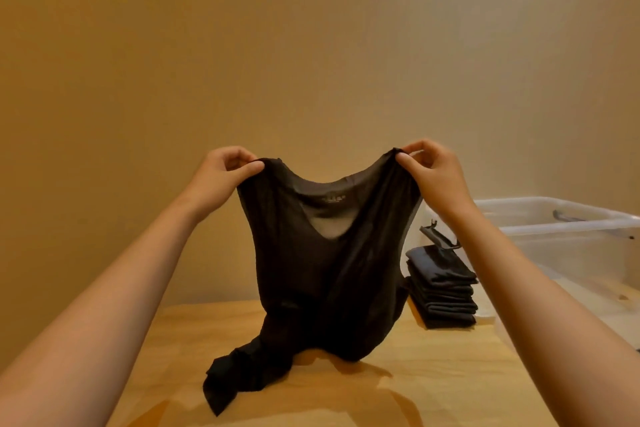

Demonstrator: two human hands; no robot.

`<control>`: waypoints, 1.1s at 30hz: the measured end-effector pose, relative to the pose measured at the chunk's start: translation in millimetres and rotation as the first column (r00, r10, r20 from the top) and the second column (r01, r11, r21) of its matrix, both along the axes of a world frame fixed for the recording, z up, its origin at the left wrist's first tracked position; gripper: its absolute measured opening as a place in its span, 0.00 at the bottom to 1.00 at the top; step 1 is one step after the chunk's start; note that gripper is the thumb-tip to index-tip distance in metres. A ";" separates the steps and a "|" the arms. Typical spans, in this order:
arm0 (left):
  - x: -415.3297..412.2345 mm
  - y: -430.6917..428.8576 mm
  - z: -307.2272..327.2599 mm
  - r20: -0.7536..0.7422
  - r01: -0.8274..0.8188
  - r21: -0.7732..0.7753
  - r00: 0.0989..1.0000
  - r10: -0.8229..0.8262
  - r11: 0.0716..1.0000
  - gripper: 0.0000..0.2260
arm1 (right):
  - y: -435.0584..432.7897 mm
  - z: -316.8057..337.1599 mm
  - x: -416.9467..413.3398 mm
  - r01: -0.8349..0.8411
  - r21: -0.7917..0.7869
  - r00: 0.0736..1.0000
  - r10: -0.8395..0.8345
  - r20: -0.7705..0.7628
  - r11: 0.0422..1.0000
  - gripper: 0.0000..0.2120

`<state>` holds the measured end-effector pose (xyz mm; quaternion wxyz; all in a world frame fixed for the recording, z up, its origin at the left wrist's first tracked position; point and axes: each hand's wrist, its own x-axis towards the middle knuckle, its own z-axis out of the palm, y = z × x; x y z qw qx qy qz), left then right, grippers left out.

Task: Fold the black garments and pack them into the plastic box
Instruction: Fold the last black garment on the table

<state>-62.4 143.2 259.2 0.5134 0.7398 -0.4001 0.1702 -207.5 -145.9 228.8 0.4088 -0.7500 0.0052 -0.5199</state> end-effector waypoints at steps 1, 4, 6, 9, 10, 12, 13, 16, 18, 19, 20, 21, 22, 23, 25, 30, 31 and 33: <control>0.6 1.4 5.3 0.010 -0.013 -0.022 1.000 0.013 1.000 0.04 | -0.5 5.9 -1.9 -0.003 -0.007 1.000 0.003 0.004 1.000 0.05; -0.4 6.2 23.3 0.038 -0.048 -0.088 0.998 0.052 0.995 0.04 | -4.4 24.9 -11.1 0.000 -0.032 1.000 0.001 0.017 0.999 0.04; -3.4 9.5 37.1 0.046 -0.057 -0.135 0.997 0.064 0.989 0.05 | -7.2 39.5 -18.4 -0.004 -0.032 1.000 0.005 0.028 0.999 0.04; -9.1 13.9 55.0 0.042 -0.044 -0.185 0.998 0.053 0.982 0.05 | -7.4 58.2 -29.1 -0.068 0.024 0.997 0.067 0.040 0.997 0.06; -10.4 14.7 58.3 0.032 -0.032 -0.181 0.999 0.039 0.983 0.04 | -7.2 61.8 -31.7 -0.090 0.047 0.996 0.088 0.029 0.995 0.07; -12.9 18.3 61.4 0.006 -0.007 -0.130 1.000 0.008 0.991 0.02 | -5.0 65.9 -34.8 -0.137 0.078 0.990 0.139 -0.017 0.987 0.08; -14.1 20.5 62.5 -0.006 0.000 -0.092 1.000 -0.001 0.996 0.04 | -3.5 66.9 -36.1 -0.164 0.085 0.984 0.169 -0.050 0.983 0.08; -18.0 28.5 66.3 -0.031 0.004 -0.020 1.000 -0.005 1.000 0.09 | -2.4 67.3 -42.6 -0.234 0.075 0.963 0.242 -0.120 0.969 0.05; -19.2 34.7 71.1 -0.034 0.009 -0.034 0.999 -0.010 0.999 0.08 | -4.4 69.1 -49.4 -0.313 0.105 0.942 0.323 -0.090 0.944 0.05; -19.4 37.6 73.5 -0.033 0.005 -0.049 0.999 -0.007 0.999 0.08 | -5.4 70.9 -53.2 -0.354 0.127 0.929 0.364 -0.070 0.927 0.05; -19.6 40.1 76.0 -0.032 0.001 -0.062 0.999 -0.002 0.998 0.07 | -7.0 73.1 -56.4 -0.379 0.135 0.919 0.390 -0.065 0.916 0.06; -19.7 42.3 78.1 -0.030 -0.005 -0.073 1.000 0.003 0.997 0.07 | -7.6 75.3 -59.7 -0.387 0.125 0.914 0.398 -0.081 0.914 0.06; -20.4 43.5 79.4 -0.028 -0.011 -0.080 1.000 0.008 0.997 0.07 | -7.9 77.6 -62.5 -0.381 0.100 0.913 0.391 -0.115 0.919 0.07; -21.1 44.0 79.8 -0.027 -0.017 -0.082 1.000 0.014 0.996 0.07 | -7.0 79.8 -65.5 -0.367 0.066 0.915 0.373 -0.155 0.928 0.08; -23.5 43.7 79.4 -0.022 -0.023 -0.074 1.000 0.021 0.997 0.07 | -4.9 84.4 -69.4 -0.298 -0.042 0.928 0.280 -0.246 0.954 0.08; -34.7 41.9 82.8 0.033 -0.035 -0.049 0.999 0.037 0.998 0.06 | 8.2 94.4 -71.0 0.057 -0.347 0.981 -0.116 -0.153 0.936 0.10; -38.4 41.8 86.1 0.051 -0.036 -0.061 0.998 0.039 0.997 0.06 | 10.6 96.2 -71.5 0.105 -0.352 0.988 -0.139 -0.073 0.930 0.10; -47.3 40.3 95.1 0.088 -0.027 -0.107 0.995 0.037 0.994 0.06 | 14.4 101.3 -72.9 0.193 -0.323 0.981 -0.179 0.072 0.927 0.10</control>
